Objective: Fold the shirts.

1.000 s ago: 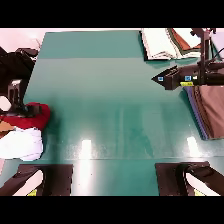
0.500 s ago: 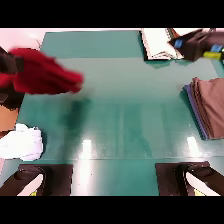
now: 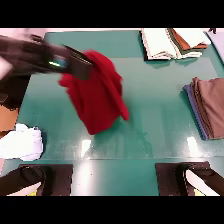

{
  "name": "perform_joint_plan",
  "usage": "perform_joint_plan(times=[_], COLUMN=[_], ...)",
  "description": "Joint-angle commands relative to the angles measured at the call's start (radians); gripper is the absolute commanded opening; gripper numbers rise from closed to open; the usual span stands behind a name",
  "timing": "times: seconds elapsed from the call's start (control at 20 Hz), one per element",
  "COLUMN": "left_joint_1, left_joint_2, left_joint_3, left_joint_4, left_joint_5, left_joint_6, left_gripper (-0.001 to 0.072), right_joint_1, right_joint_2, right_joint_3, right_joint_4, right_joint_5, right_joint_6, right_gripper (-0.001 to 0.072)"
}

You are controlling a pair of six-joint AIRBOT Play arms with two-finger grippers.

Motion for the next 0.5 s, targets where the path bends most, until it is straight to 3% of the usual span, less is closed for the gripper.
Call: perform_joint_plan(times=[0.0,0.2,0.45], left_joint_1=[-0.142,-0.085,0.226], left_joint_2=[-0.201,-0.299,-0.301], left_joint_3=[0.006,0.010,-0.049], left_joint_4=[-0.097,-0.148,-0.163], left_joint_5=[0.092,0.145,-0.028], left_joint_6=[-0.001,-0.001,-0.011], left_gripper=[0.0570,0.0598,0.0597], right_joint_1=[-0.031,-0.027,-0.024], right_joint_2=[-0.001,-0.001,-0.001], right_joint_3=[0.013,0.014,0.013], right_joint_4=[0.000,0.000,-0.001], right_joint_5=[0.048,0.058,0.080], right_joint_6=[0.000,0.001,0.000], right_gripper=[0.0022,0.0022,0.0022])
